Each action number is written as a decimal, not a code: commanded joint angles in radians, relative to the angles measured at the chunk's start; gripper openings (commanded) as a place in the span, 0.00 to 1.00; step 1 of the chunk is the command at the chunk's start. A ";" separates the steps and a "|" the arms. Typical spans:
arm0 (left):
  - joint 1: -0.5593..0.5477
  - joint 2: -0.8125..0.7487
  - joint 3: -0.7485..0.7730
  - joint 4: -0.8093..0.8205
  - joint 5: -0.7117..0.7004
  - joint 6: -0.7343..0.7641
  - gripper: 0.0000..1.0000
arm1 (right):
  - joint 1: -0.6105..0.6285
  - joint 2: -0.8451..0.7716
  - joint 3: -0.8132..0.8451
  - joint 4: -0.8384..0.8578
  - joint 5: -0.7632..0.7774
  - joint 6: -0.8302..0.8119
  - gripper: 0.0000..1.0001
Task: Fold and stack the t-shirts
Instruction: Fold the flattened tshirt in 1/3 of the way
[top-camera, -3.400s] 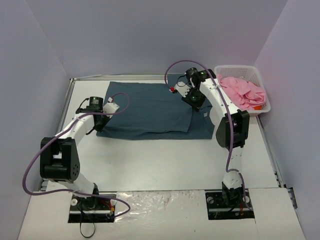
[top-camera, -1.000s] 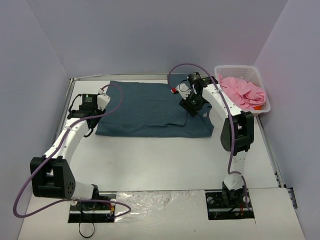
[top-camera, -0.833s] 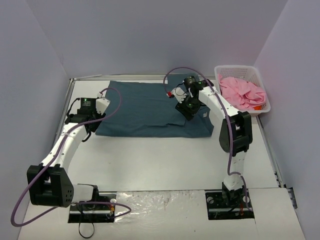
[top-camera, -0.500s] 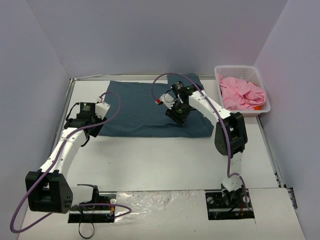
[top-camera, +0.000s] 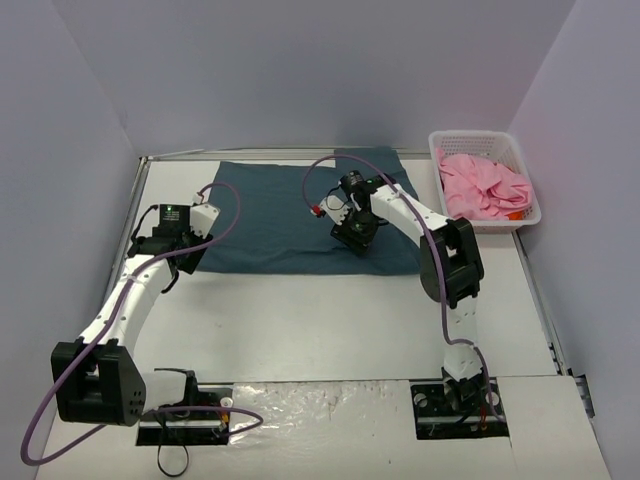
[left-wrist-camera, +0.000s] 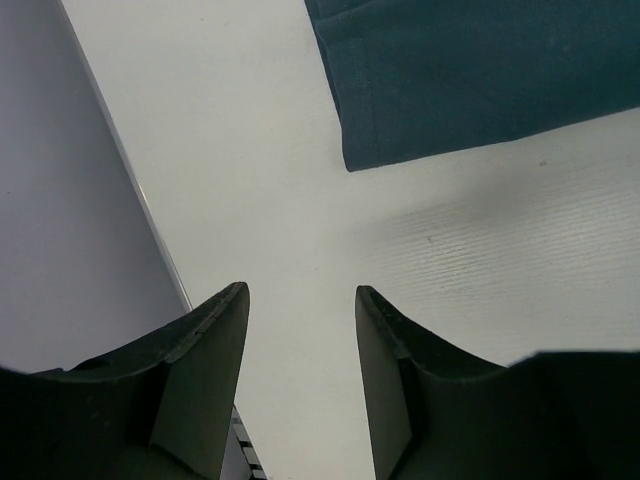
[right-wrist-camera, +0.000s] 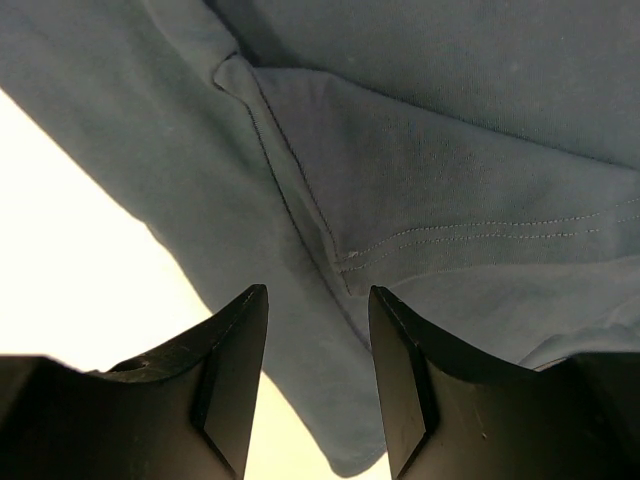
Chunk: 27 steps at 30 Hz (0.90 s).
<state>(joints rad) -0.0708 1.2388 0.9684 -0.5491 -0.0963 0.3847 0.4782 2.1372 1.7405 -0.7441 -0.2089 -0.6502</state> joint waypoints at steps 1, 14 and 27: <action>0.006 0.002 -0.008 -0.003 0.006 -0.015 0.45 | -0.009 0.006 -0.013 -0.017 0.019 0.009 0.41; 0.006 0.002 -0.011 -0.008 0.012 -0.012 0.45 | -0.036 0.023 -0.042 0.022 0.046 0.020 0.37; 0.006 0.001 -0.011 -0.012 0.018 -0.010 0.45 | -0.039 0.015 -0.050 0.023 0.037 0.020 0.00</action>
<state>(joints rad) -0.0708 1.2469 0.9520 -0.5488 -0.0811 0.3847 0.4442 2.1582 1.7008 -0.6941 -0.1795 -0.6315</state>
